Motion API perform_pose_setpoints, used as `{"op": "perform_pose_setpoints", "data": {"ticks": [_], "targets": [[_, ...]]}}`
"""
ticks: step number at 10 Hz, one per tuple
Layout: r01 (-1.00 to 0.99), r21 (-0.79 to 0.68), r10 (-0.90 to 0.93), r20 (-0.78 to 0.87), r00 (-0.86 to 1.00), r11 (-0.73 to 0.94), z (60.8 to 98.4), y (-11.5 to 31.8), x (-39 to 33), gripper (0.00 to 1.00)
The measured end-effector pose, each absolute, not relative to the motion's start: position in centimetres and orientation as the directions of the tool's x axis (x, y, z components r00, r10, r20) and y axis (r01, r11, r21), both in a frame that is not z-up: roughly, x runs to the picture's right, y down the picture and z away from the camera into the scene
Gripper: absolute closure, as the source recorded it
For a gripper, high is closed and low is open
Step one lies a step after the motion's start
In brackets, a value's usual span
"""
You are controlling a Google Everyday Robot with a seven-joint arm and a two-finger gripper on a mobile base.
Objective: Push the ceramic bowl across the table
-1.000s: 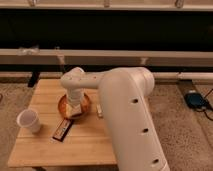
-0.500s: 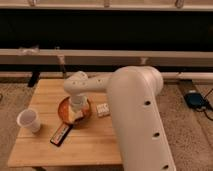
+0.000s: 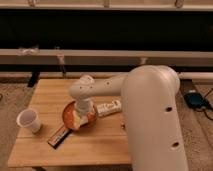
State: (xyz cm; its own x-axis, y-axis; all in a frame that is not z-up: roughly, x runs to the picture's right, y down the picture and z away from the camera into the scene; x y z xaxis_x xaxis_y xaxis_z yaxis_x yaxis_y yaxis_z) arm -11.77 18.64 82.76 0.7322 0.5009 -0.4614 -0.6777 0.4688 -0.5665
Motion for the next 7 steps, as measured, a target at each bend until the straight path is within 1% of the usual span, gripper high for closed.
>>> {"op": "perform_pose_setpoints", "data": {"ticks": [4, 5, 7], "targets": [[-0.703, -0.552, 0.498, -0.499, 0.709, 0.448, 81.3, 19.6, -8.2, 0.2], [-0.711, -0.55, 0.523, -0.488, 0.699, 0.439, 81.1, 18.5, -7.9, 0.2], [-0.725, -0.546, 0.585, -0.447, 0.676, 0.42, 80.1, 15.0, -7.5, 0.2]]}}
